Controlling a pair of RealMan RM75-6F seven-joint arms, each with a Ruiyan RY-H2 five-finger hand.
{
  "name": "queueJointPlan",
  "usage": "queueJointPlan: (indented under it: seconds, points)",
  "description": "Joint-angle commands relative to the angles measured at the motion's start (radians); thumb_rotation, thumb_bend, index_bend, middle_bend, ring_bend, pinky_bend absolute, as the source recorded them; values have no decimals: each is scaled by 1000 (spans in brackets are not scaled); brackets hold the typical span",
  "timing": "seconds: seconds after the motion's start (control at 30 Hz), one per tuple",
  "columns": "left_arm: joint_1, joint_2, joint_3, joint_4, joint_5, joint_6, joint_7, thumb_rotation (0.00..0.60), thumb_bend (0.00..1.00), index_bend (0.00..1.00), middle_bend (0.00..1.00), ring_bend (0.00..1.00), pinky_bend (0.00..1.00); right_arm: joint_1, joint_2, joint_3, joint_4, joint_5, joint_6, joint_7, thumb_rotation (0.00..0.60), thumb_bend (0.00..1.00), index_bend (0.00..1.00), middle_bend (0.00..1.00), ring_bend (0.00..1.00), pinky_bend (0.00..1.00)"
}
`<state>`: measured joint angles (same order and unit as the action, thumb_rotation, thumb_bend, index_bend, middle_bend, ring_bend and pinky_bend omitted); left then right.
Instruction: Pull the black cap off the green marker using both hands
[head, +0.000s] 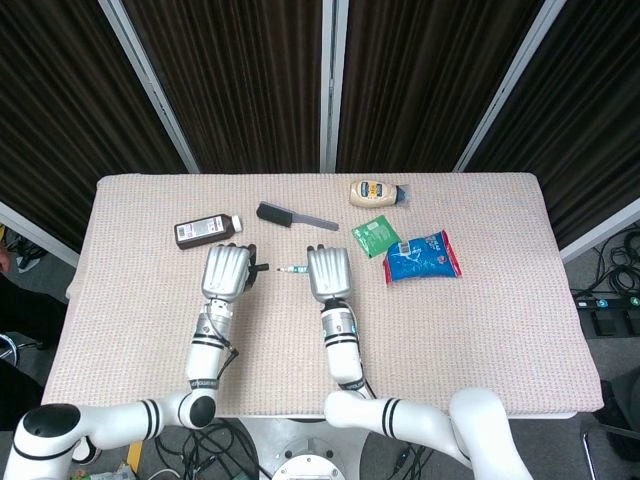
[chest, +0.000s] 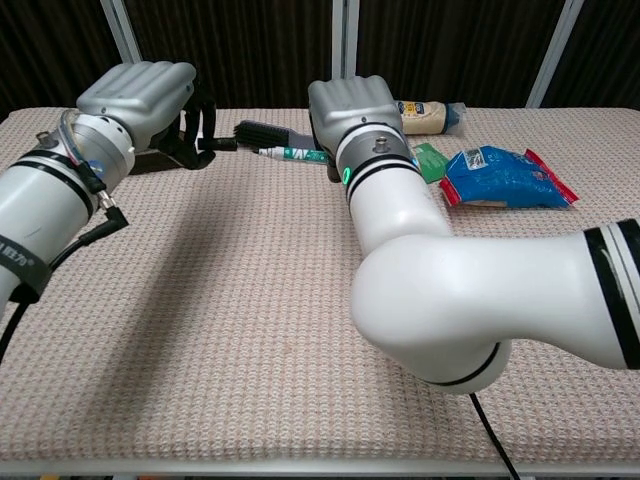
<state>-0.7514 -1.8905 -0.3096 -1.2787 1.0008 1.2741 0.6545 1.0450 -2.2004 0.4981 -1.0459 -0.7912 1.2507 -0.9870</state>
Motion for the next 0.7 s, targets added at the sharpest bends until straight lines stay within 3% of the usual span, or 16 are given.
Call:
queueJointPlan:
  seconds: [0.03, 0.23, 0.43, 0.53, 0.6, 0.7]
  points:
    - [25, 13, 5, -8, -11, -11, -36, 600, 397, 638, 653, 593, 647, -49, 36, -36, -54, -9, 20, 7, 600, 349, 663, 643, 626, 721]
    - [71, 28, 40, 1, -25, -39, -92, 600, 397, 636, 652, 593, 647, -137, 115, -99, -158, -16, 45, 8, 600, 346, 663, 641, 625, 721]
    - [104, 19, 66, 46, -29, -78, -159, 600, 379, 603, 622, 566, 635, -190, 163, -138, -188, 3, 27, 13, 600, 342, 665, 633, 624, 721]
    - [111, 26, 76, 51, -18, -110, -199, 600, 230, 496, 520, 464, 557, -201, 174, -145, -187, 25, -2, 14, 600, 316, 645, 609, 621, 721]
    - [114, 32, 84, 57, 3, -116, -220, 600, 141, 396, 425, 374, 477, -205, 181, -148, -189, 39, -22, 13, 600, 247, 590, 566, 602, 721]
    - [115, 42, 90, 61, 26, -119, -229, 600, 93, 300, 324, 289, 398, -206, 192, -153, -198, 50, -40, 7, 600, 118, 487, 511, 562, 721]
